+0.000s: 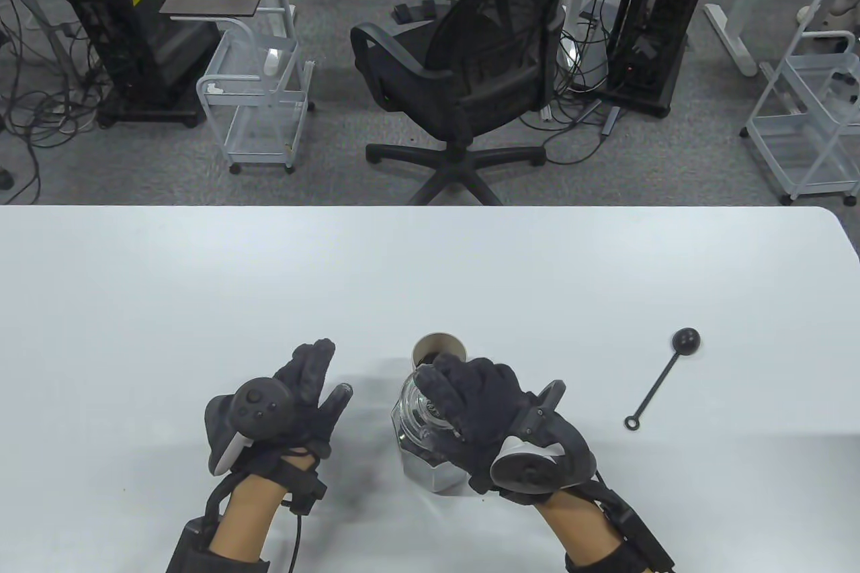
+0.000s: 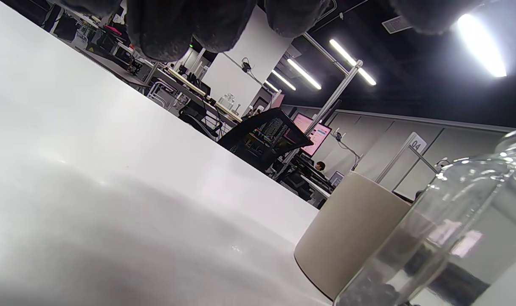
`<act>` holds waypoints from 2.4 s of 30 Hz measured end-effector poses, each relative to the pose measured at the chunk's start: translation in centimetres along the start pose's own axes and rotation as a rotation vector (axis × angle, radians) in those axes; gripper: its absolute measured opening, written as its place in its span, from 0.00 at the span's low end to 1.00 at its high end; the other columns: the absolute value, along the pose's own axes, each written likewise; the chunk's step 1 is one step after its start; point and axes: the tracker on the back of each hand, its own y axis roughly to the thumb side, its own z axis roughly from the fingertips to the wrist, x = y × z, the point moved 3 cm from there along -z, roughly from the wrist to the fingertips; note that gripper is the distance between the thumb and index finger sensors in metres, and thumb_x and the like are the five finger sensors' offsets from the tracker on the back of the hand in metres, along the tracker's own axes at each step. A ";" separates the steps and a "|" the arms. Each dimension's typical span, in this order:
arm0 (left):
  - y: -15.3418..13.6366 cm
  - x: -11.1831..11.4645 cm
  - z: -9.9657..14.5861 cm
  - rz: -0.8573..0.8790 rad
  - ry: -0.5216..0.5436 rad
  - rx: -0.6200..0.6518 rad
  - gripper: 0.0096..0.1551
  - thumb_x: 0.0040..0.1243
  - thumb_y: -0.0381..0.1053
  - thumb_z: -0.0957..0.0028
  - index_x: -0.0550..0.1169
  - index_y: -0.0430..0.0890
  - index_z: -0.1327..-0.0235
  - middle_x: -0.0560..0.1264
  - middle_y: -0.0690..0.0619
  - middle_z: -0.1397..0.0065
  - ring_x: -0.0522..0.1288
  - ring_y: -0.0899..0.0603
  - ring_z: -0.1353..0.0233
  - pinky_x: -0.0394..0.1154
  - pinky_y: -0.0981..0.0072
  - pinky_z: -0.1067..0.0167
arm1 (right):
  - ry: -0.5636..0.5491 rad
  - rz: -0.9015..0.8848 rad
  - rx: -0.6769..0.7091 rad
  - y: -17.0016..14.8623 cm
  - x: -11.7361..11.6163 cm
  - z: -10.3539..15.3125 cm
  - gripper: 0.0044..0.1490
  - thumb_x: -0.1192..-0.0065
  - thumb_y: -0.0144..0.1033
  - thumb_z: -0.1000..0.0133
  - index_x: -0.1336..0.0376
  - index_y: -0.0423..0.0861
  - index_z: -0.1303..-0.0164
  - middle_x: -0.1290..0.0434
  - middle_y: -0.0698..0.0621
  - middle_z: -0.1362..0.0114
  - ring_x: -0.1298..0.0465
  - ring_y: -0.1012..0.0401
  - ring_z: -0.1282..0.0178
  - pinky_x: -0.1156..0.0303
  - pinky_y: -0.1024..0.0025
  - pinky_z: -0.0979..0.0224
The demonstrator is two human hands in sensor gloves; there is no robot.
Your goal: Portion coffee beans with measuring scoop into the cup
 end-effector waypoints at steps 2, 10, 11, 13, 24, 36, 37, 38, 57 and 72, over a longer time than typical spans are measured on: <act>0.0 0.0 0.0 0.000 0.002 0.001 0.50 0.42 0.75 0.49 0.56 0.50 0.17 0.56 0.37 0.15 0.61 0.22 0.20 0.54 0.22 0.32 | 0.015 0.003 0.002 0.1 -0.3 0.0 0.45 0.26 0.53 0.49 0.37 0.42 0.27 0.32 0.29 0.29 0.24 0.33 0.46 0.27 0.40 0.44; 0.1 0.1 0.0 0.002 0.001 0.004 0.50 0.42 0.75 0.49 0.56 0.50 0.17 0.56 0.37 0.15 0.61 0.22 0.20 0.54 0.22 0.32 | 0.064 -0.020 -0.042 -0.6 -1.3 0.3 0.44 0.28 0.52 0.49 0.37 0.41 0.26 0.33 0.29 0.29 0.25 0.32 0.46 0.28 0.40 0.44; 0.1 0.1 0.0 0.001 0.000 0.005 0.50 0.42 0.75 0.49 0.56 0.50 0.17 0.56 0.37 0.15 0.61 0.22 0.20 0.54 0.22 0.32 | 0.068 -0.024 -0.045 -0.7 -1.4 0.3 0.44 0.28 0.52 0.48 0.37 0.41 0.26 0.33 0.29 0.29 0.25 0.33 0.45 0.28 0.40 0.43; 0.1 0.1 0.0 0.000 -0.002 0.006 0.50 0.42 0.75 0.49 0.56 0.50 0.17 0.56 0.37 0.15 0.61 0.22 0.20 0.54 0.22 0.32 | 0.074 -0.032 -0.047 -0.8 -1.6 0.4 0.44 0.28 0.52 0.48 0.37 0.41 0.26 0.33 0.29 0.29 0.25 0.32 0.45 0.28 0.39 0.43; 0.2 0.2 0.0 -0.003 -0.005 0.007 0.50 0.42 0.75 0.49 0.56 0.50 0.17 0.56 0.37 0.15 0.61 0.22 0.20 0.54 0.22 0.32 | 0.081 -0.040 -0.061 -1.0 -1.8 0.4 0.42 0.30 0.53 0.48 0.35 0.42 0.29 0.32 0.31 0.28 0.25 0.33 0.45 0.28 0.40 0.43; 0.3 0.4 -0.2 -0.005 -0.007 0.009 0.50 0.42 0.75 0.49 0.56 0.51 0.17 0.56 0.37 0.15 0.61 0.22 0.20 0.54 0.22 0.32 | -0.128 -0.096 -0.241 -4.2 2.4 1.3 0.38 0.38 0.54 0.45 0.34 0.42 0.29 0.33 0.32 0.27 0.26 0.32 0.42 0.32 0.35 0.41; 0.3 0.4 -0.2 -0.014 -0.009 0.009 0.50 0.42 0.75 0.49 0.56 0.50 0.17 0.55 0.37 0.15 0.61 0.22 0.20 0.54 0.22 0.32 | -0.155 -0.077 -0.264 -4.8 3.2 1.6 0.38 0.38 0.53 0.44 0.34 0.42 0.29 0.33 0.32 0.27 0.26 0.32 0.41 0.32 0.34 0.40; 0.3 0.5 -0.2 -0.021 -0.010 0.008 0.50 0.43 0.75 0.49 0.56 0.50 0.17 0.56 0.37 0.15 0.61 0.22 0.20 0.54 0.22 0.32 | -0.176 -0.064 -0.291 -5.3 3.8 1.9 0.38 0.38 0.53 0.44 0.35 0.42 0.29 0.33 0.32 0.27 0.26 0.31 0.40 0.33 0.33 0.40; 2.2 -0.2 0.5 -0.112 0.031 0.036 0.50 0.42 0.76 0.48 0.53 0.53 0.16 0.50 0.39 0.13 0.54 0.22 0.17 0.52 0.22 0.31 | -0.011 0.128 -0.747 -12.6 2.9 10.9 0.45 0.40 0.52 0.42 0.50 0.46 0.19 0.57 0.32 0.17 0.52 0.21 0.21 0.53 0.15 0.33; 1.3 1.0 -0.1 -0.177 -0.005 -0.012 0.52 0.39 0.78 0.49 0.46 0.56 0.16 0.40 0.42 0.12 0.40 0.23 0.15 0.46 0.20 0.31 | 0.165 0.109 -0.936 -14.0 1.2 13.4 0.51 0.47 0.65 0.42 0.61 0.54 0.17 0.69 0.36 0.17 0.69 0.25 0.19 0.64 0.12 0.36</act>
